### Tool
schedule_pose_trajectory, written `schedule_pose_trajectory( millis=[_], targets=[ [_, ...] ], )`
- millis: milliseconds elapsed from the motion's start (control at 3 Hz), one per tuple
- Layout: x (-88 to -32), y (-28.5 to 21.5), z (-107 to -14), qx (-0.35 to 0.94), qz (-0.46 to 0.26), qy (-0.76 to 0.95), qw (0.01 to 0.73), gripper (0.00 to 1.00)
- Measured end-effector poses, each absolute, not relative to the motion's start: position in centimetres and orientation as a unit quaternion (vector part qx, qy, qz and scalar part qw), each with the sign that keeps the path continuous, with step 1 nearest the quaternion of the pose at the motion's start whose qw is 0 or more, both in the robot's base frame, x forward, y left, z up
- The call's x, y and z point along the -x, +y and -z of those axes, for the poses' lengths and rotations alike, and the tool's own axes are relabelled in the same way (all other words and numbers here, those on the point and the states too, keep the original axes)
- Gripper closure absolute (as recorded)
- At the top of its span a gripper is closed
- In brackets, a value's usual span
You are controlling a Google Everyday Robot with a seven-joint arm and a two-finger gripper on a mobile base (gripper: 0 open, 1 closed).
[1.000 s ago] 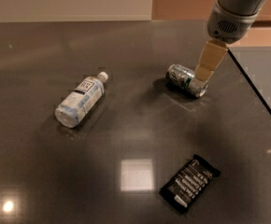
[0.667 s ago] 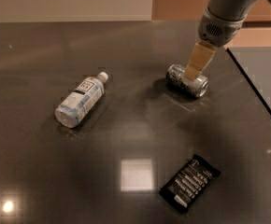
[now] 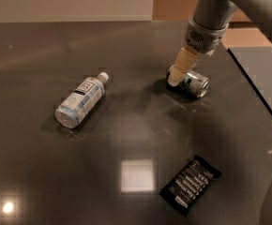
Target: Place 7up can upright
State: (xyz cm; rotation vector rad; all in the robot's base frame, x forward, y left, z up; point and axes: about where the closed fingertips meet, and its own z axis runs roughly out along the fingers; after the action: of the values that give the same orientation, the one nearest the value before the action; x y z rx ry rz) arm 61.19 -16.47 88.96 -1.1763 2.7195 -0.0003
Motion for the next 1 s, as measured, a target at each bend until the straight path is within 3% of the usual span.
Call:
schedule_pose_trajectory(
  millis=[1000],
  targets=[
    [-62.9, -14.8, -84.7, 0.387, -0.004, 0.921, 0.044, 0.0]
  ],
)
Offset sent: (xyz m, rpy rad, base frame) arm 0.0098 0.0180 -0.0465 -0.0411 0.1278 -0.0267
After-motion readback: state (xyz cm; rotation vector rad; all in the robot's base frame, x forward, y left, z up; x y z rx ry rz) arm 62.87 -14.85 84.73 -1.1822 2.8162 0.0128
